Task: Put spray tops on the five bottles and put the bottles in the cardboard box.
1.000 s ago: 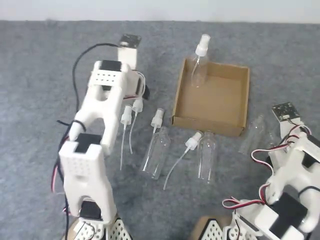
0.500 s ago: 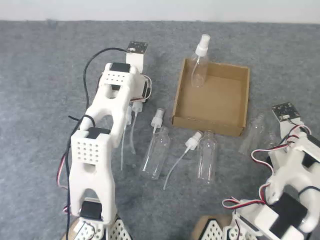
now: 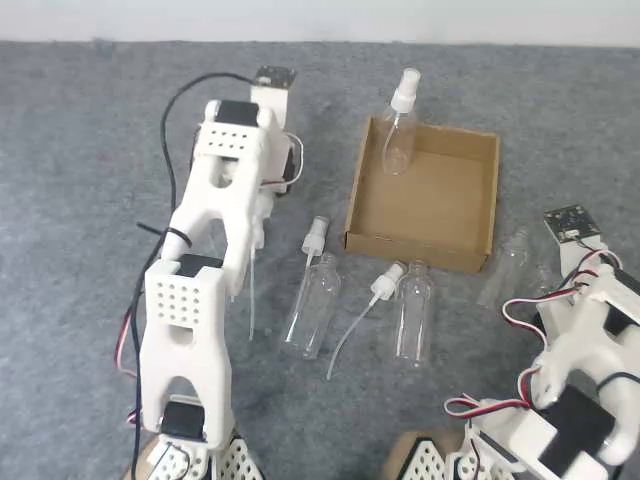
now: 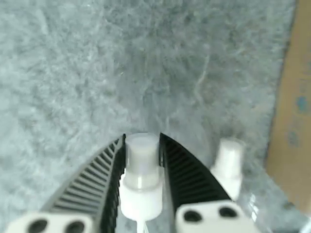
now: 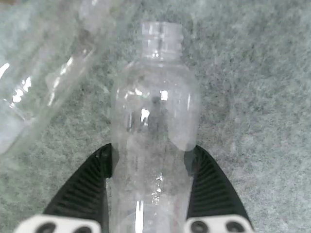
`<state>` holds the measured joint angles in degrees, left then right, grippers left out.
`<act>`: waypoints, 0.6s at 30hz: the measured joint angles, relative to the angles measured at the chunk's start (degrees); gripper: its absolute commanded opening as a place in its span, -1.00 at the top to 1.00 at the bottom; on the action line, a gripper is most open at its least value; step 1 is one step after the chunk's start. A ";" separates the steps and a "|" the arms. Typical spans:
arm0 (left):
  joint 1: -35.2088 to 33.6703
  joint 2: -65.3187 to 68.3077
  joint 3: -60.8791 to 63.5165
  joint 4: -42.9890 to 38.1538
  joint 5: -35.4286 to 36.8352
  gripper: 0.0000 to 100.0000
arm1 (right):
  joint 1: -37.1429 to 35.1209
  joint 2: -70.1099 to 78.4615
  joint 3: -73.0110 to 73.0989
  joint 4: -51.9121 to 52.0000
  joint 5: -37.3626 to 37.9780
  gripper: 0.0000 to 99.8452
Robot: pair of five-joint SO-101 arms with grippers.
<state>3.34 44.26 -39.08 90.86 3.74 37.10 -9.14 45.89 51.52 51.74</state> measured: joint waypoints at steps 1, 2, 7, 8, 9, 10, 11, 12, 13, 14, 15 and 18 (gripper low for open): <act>0.00 0.00 -1.93 2.02 0.53 0.96 | 0.00 0.00 0.00 -0.18 0.00 0.96; 0.00 0.00 -3.96 4.04 0.79 0.96 | 0.00 0.00 0.09 -0.70 0.09 0.97; -0.09 -0.09 -9.49 7.56 1.23 0.96 | 0.00 0.00 0.26 -1.49 0.09 0.96; -0.18 -0.18 -9.41 7.56 1.23 0.96 | 0.35 0.00 0.26 -1.58 0.09 0.96; -0.26 -0.62 -8.97 7.56 1.23 0.96 | 0.53 0.00 0.26 -1.58 0.09 0.96; -0.26 -1.85 -8.00 7.56 1.05 0.96 | 0.79 0.00 0.18 -1.58 0.09 0.96; -0.26 -3.60 -6.51 7.56 0.79 0.96 | 0.97 0.00 0.18 -1.58 0.09 0.96; -0.26 -5.98 -4.66 7.65 0.70 0.96 | 1.05 0.00 0.09 -1.58 0.09 0.96; -0.26 -8.70 -2.46 7.65 0.53 0.96 | 1.05 0.00 0.09 -1.58 0.09 0.96; -0.26 -11.43 -0.09 7.65 0.35 0.96 | 1.14 0.00 0.09 -1.58 0.09 0.96; -0.26 -14.59 2.55 7.65 -0.44 0.96 | 1.14 0.00 0.09 -1.58 0.09 0.96; -0.26 -25.23 12.04 7.65 -3.25 0.96 | 1.23 0.00 0.09 -1.58 0.09 0.96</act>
<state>3.08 19.03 -27.03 98.51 0.48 38.33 -9.14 45.98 49.93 51.82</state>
